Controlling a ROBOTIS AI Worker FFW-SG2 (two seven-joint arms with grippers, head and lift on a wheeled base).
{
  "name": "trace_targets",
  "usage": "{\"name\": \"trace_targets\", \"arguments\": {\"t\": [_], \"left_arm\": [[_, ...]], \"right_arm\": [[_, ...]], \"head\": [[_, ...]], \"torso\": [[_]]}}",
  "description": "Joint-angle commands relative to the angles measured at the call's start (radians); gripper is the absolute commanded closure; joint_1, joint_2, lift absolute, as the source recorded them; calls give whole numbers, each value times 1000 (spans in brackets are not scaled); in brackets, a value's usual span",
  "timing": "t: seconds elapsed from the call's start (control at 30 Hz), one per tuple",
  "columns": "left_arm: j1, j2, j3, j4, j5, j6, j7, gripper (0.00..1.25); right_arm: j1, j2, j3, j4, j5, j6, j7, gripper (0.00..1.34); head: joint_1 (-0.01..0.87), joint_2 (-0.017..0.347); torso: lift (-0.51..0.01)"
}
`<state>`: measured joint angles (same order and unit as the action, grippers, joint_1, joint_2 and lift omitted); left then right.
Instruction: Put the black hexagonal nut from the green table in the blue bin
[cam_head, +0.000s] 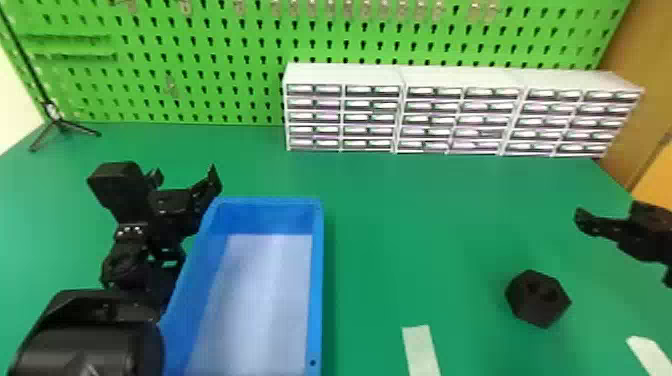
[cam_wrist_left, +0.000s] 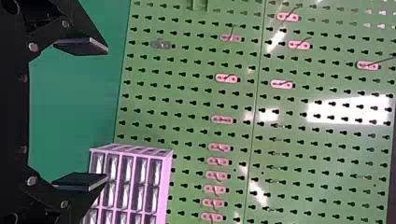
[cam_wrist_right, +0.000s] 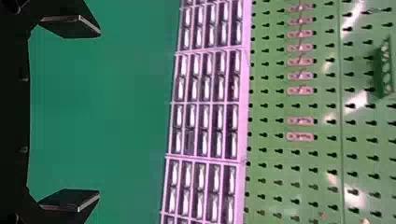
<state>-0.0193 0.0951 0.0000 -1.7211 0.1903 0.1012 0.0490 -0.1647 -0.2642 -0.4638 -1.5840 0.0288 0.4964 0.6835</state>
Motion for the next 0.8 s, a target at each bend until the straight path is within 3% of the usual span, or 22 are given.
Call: {"name": "trace_targets", "arguments": {"t": [0.0,0.27,0.43,0.77], "left_arm": [[2,2,0,0,0,0,0,300],[4,2,0,0,0,0,0,300],[2,2,2,0,0,0,0,300],[2,2,3,0,-3,0,0,300]], "right_arm": [[19,-52,51,-24,11,42,18,91],[62,-122,62,-80,19,119,61,87],[77,-161,48,-100,52,169,133,85],[119,-199,14,-143,148,246,295,85]], "head": [[683,28],[683,28],[683,28],[683,28]], "torso": [[-96],[-96],[-96],[-96]]}}
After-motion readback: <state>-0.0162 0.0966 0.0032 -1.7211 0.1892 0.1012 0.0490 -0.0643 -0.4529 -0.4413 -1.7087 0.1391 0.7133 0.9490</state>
